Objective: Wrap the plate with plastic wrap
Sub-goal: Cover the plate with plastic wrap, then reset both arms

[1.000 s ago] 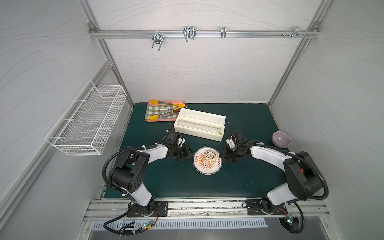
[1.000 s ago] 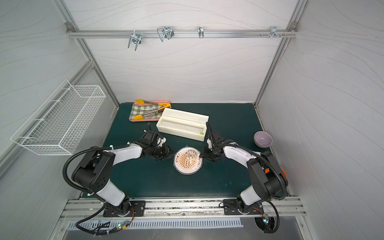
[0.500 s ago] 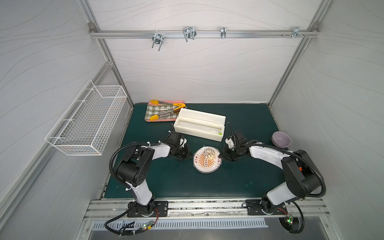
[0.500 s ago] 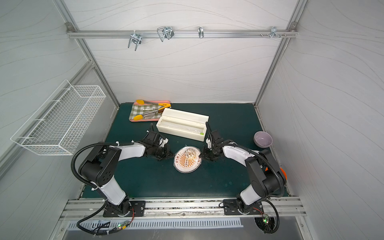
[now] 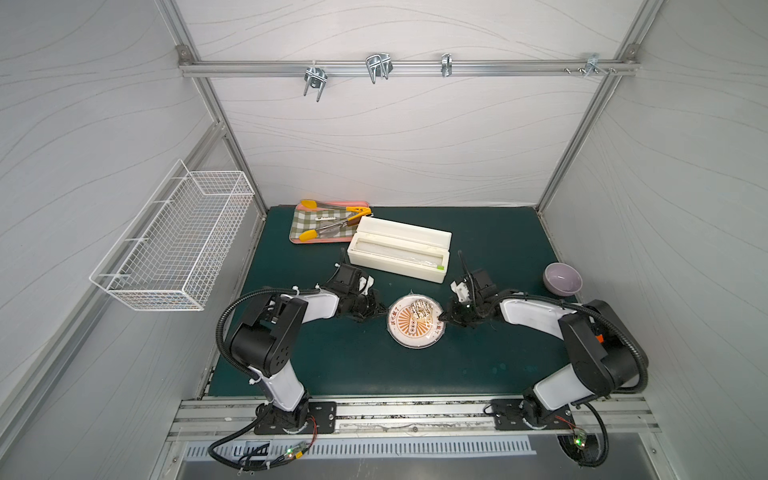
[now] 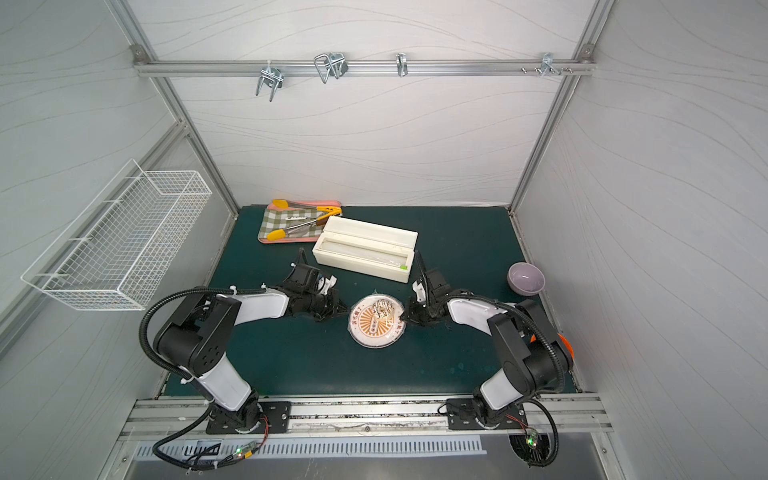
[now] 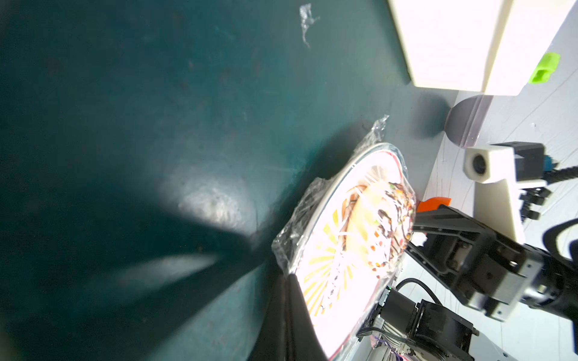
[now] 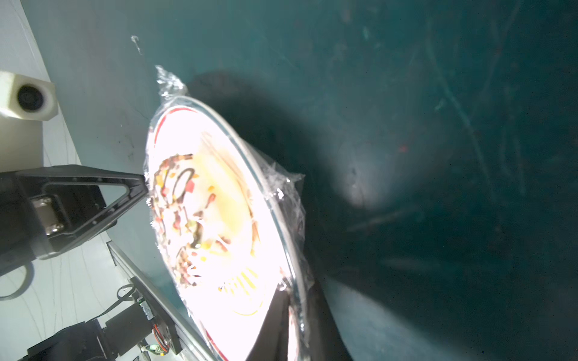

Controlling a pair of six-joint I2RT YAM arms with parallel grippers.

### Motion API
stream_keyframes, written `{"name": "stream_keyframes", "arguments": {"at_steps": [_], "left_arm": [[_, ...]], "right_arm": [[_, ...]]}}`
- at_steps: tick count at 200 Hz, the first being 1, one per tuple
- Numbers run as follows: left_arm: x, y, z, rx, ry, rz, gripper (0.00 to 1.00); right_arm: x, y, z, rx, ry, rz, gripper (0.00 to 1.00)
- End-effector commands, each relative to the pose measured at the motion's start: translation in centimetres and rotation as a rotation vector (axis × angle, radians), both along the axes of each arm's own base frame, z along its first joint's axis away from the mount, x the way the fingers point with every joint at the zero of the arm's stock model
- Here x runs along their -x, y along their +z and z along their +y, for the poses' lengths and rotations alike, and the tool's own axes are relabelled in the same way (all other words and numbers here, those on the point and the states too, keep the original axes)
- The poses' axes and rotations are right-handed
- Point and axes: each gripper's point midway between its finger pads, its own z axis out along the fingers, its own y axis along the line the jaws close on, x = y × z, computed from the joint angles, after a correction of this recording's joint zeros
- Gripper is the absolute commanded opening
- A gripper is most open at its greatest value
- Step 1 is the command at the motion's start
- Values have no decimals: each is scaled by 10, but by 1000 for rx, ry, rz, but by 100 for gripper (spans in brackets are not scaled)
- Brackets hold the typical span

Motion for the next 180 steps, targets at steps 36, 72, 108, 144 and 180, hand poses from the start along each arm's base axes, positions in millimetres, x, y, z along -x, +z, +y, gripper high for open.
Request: {"name": "stream_keyframes", "arguments": {"at_steps": [36, 72, 108, 144, 180], "left_arm": [[24, -19, 17, -135, -14, 107, 0], [27, -13, 39, -201, 7, 122, 12], [17, 23, 40, -164, 3, 38, 22], [21, 67, -7, -24, -74, -113, 28], [26, 40, -10, -49, -101, -70, 27]], "right_arm": [[4, -6, -11, 19, -32, -36, 32], [5, 16, -33, 101, -18, -66, 45], [-6, 38, -42, 172, 47, -118, 46], [-17, 42, -22, 165, 90, -143, 35], [-20, 33, -8, 159, 88, -123, 29]]}}
